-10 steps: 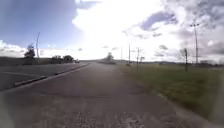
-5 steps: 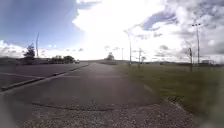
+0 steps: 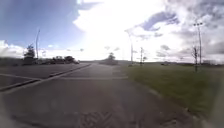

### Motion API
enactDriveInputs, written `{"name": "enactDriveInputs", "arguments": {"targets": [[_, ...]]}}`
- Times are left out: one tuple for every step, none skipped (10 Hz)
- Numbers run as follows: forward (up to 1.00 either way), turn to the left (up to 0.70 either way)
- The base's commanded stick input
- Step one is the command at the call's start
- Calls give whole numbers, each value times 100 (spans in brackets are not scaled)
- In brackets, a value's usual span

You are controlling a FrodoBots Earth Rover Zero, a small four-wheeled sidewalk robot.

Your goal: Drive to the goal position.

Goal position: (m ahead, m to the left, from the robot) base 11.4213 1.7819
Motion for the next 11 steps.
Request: {"name": "enactDriveInputs", "arguments": {"targets": [[100,0],[100,0],[100,0],[100,0],[100,0],[100,-4],[100,-10],[100,0],[100,0],[100,0],[100,0]]}}
